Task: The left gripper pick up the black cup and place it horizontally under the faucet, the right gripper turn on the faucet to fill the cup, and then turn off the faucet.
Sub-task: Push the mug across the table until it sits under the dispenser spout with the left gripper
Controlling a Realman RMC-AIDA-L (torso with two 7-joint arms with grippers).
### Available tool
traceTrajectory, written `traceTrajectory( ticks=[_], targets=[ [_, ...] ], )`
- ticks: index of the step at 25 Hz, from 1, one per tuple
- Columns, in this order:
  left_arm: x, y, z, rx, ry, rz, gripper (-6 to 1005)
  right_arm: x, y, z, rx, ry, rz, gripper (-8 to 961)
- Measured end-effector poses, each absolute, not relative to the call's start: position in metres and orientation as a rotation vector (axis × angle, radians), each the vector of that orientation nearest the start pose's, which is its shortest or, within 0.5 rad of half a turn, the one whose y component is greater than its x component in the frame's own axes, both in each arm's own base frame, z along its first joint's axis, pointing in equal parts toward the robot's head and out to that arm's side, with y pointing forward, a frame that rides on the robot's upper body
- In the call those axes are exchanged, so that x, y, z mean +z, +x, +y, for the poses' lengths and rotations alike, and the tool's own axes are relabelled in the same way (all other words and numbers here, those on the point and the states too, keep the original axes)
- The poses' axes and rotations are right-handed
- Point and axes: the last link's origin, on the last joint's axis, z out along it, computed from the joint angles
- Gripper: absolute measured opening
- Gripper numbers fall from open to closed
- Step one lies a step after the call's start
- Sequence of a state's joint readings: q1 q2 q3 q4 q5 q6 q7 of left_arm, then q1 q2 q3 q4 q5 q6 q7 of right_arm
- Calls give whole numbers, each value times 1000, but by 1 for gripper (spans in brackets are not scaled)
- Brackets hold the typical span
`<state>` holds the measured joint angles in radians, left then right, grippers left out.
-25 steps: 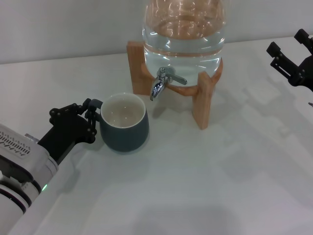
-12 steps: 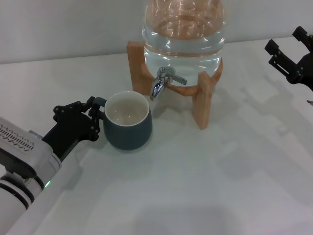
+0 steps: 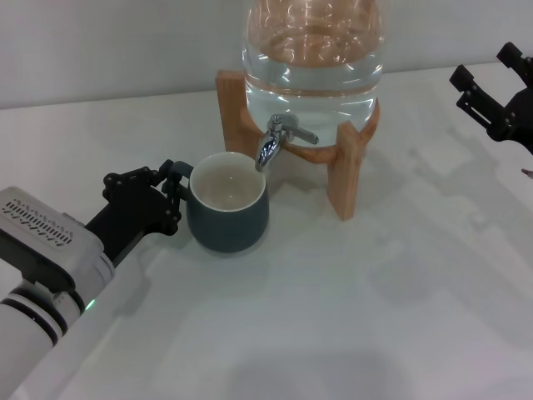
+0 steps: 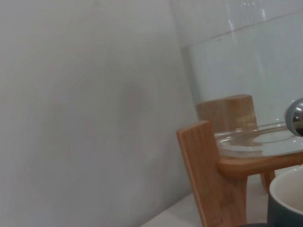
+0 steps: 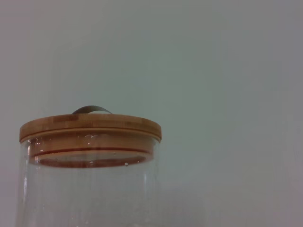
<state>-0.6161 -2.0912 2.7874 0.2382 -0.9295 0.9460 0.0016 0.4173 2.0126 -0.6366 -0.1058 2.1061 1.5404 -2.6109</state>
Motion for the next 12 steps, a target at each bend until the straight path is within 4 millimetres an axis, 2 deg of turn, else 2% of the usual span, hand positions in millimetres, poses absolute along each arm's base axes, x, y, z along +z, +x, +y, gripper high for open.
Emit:
traceTrajectory(
  ticks=[12],
  targets=[
    [-109,-250,346,-538,-2198,-212,91,46,317,315,1030,-1725,346,860]
  ],
)
